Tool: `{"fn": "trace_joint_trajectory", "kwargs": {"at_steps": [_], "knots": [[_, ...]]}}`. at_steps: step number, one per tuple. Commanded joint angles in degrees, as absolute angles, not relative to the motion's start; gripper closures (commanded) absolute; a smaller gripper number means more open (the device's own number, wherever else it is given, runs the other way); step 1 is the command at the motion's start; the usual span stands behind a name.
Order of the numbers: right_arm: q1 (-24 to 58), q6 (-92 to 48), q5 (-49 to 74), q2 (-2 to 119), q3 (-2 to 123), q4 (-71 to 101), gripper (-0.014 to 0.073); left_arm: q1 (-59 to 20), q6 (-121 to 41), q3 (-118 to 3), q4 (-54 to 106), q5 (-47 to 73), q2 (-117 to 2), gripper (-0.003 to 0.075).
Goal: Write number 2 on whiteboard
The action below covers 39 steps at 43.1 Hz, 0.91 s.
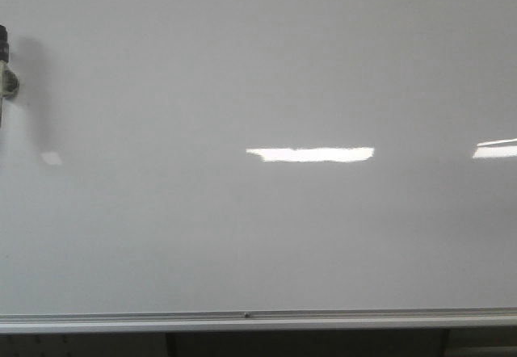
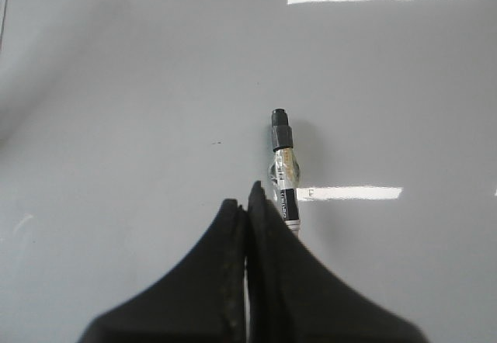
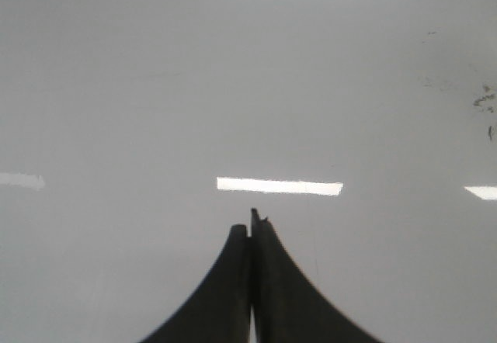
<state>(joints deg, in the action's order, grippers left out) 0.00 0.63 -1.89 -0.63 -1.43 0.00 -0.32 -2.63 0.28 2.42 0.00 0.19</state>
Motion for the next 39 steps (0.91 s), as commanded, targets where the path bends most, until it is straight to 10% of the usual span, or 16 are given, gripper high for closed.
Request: {"fn": "trace_joint_trajectory", "kwargs": {"at_steps": [1, 39], "knots": [[-0.18, 0.52, -6.51, -1.66, -1.35, -0.52, 0.0661, -0.52, -2.52, 2.23, 2.42, -4.75, 1.91, 0.0741], [-0.18, 0.52, -8.58, -1.66, -0.74, -0.57, 0.0662, -0.52, -2.42, 1.87, 2.68, -11.89, 1.84, 0.0741]]}}
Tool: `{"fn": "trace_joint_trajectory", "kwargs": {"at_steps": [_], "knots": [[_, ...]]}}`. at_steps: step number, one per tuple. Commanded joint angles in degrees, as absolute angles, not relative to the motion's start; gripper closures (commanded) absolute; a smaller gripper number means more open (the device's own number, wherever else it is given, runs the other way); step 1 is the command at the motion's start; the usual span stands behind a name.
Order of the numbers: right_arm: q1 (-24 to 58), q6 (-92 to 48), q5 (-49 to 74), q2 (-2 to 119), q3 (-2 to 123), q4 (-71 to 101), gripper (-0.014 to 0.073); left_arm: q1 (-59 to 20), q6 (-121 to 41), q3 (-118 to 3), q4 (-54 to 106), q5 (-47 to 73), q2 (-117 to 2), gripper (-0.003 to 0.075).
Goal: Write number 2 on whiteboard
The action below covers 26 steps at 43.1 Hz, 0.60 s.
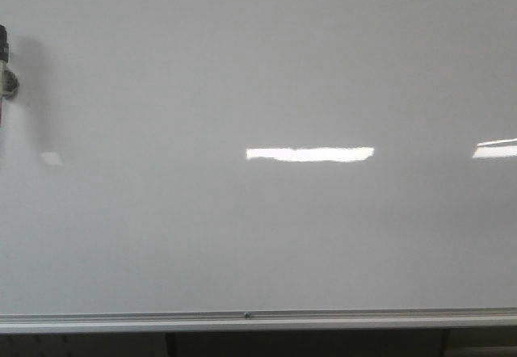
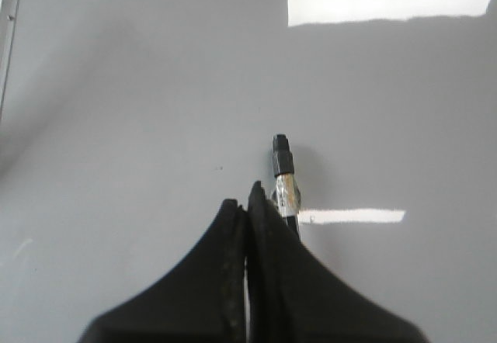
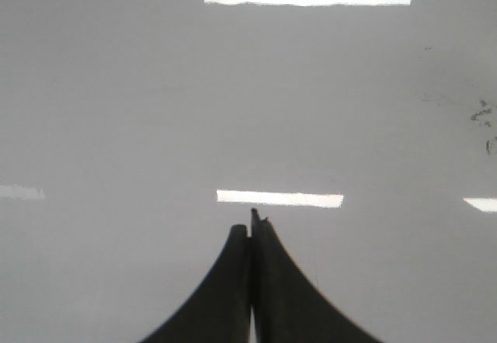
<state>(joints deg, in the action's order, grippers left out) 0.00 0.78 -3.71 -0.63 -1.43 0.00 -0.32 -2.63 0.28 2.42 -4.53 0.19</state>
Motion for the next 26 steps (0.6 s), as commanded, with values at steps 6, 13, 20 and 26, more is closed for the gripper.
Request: {"fn": "trace_joint_trajectory", "kwargs": {"at_steps": [6, 13, 20, 26], "knots": [[-0.18, 0.52, -4.17, -1.66, 3.19, -0.57, 0.0662, -0.52, -2.34, -2.34, 2.68, -10.93, 1.54, 0.0741], [-0.18, 0.52, 4.39, -0.85, 10.85, -0.57, 0.0662, -0.52, -2.34, -10.31, 2.12, -4.34, 1.55, 0.0741], [-0.18, 0.52, 9.47, 3.93, 18.52, -0.57, 0.0662, -0.52, -2.44, -18.55, 0.00, 0.65, 0.00, 0.0741], [-0.18, 0.52, 13.79, 9.88, 25.21, -0.46, 0.0662, -0.52, -2.44, -25.68, -2.09, 7.14, -4.40, 0.0741]]}}
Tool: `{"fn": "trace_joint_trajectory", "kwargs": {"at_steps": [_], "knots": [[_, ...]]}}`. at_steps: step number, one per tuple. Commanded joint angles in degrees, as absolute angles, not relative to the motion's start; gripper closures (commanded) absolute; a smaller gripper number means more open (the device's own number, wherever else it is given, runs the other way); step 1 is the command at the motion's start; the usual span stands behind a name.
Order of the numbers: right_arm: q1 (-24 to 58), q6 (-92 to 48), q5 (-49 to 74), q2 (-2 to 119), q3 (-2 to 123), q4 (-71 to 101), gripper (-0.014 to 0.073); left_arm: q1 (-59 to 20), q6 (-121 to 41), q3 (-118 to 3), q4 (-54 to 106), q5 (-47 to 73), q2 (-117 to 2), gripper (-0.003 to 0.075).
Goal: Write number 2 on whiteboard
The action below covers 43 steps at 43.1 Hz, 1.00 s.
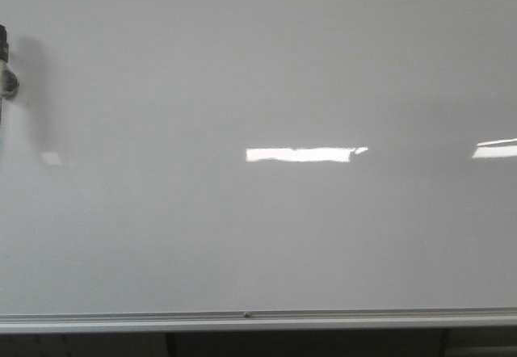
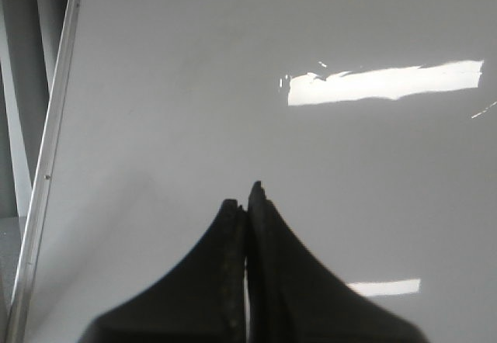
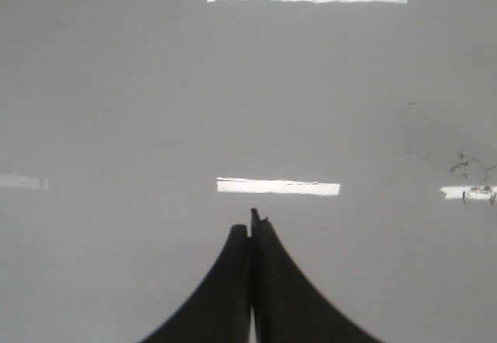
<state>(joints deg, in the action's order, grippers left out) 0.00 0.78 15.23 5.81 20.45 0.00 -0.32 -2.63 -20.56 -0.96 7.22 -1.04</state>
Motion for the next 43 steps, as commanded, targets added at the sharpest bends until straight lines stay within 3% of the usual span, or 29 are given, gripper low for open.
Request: {"fn": "trace_joint_trajectory", "kwargs": {"at_steps": [1, 14, 43], "knots": [[-0.18, 0.52, 14.80, 10.85, 26.59, -0.46, 0.0662, -0.52, -2.44, -26.81, -2.35, 8.89, -5.23, 0.0741], [-0.18, 0.52, 25.58, 22.93, 36.91, 1.96, 0.0662, -0.52, -2.44, -38.27, -3.03, 28.37, -18.64, 0.0741], [-0.18, 0.00, 29.04, 40.66, 36.83, 2.56, 0.0645, -0.52, -2.44, -37.73, -1.75, 29.63, -34.58, 0.0738]]}}
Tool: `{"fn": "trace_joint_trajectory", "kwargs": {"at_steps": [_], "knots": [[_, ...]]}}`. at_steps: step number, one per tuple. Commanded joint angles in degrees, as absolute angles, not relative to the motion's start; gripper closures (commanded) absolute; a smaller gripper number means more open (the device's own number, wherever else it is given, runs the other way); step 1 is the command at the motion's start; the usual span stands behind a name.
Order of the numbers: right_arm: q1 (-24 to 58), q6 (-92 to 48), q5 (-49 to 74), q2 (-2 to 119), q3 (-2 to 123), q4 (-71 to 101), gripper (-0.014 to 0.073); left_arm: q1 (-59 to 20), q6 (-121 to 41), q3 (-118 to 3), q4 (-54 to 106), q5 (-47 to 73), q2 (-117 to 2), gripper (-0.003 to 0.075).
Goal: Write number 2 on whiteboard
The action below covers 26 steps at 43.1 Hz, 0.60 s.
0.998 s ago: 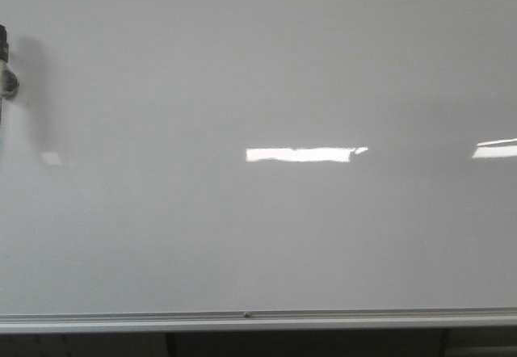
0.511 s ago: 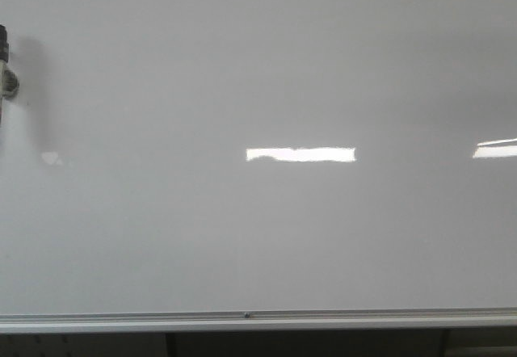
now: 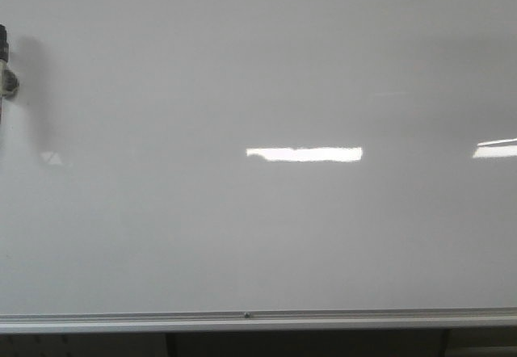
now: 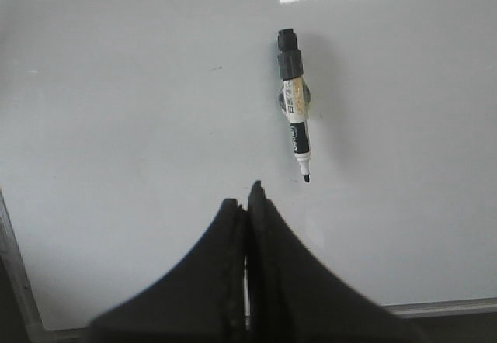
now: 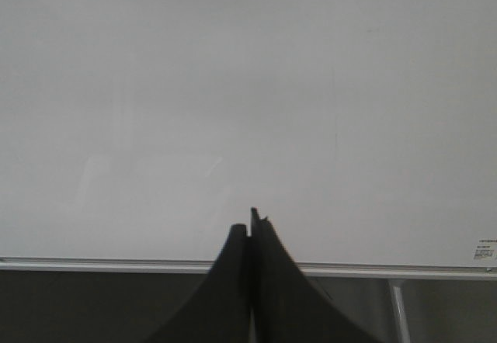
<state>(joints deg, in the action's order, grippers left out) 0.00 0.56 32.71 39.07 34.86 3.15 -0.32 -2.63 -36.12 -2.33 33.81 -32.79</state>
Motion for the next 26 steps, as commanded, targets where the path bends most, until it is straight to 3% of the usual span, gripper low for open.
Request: {"fn": "trace_joint_trajectory", "kwargs": {"at_steps": [1, 5, 11, 15, 18, 26], "knots": [[-0.18, 0.00, 28.90, 41.14, 36.83, 2.38, 0.0624, -0.52, -2.44, -37.73, -1.66, 29.64, -35.14, 0.0731], [-0.18, 0.00, 28.45, 42.00, 36.83, 2.25, 0.0481, -0.52, -2.33, -37.73, -1.42, 29.77, -36.65, 0.0635], [-0.18, 0.00, 28.32, 42.22, 36.83, 2.19, 0.0159, -0.52, -2.09, -37.73, 0.00, 29.66, -39.13, 0.0316], [-0.18, 0.00, 28.33, 42.22, 36.83, 2.19, 0.0027, -0.52, -0.48, -37.73, 1.10, 29.66, -40.95, 0.0182], [-0.18, 0.00, 28.33, 42.22, 36.83, 2.19, -0.0001, -0.52, -0.48, -37.73, 1.74, 29.55, -42.76, 0.0146], [-0.18, 0.00, 28.42, 42.22, 36.83, 2.19, -0.0001, -0.52, -0.48, -40.01, 3.89, 29.19, -49.87, 0.0151]]}}
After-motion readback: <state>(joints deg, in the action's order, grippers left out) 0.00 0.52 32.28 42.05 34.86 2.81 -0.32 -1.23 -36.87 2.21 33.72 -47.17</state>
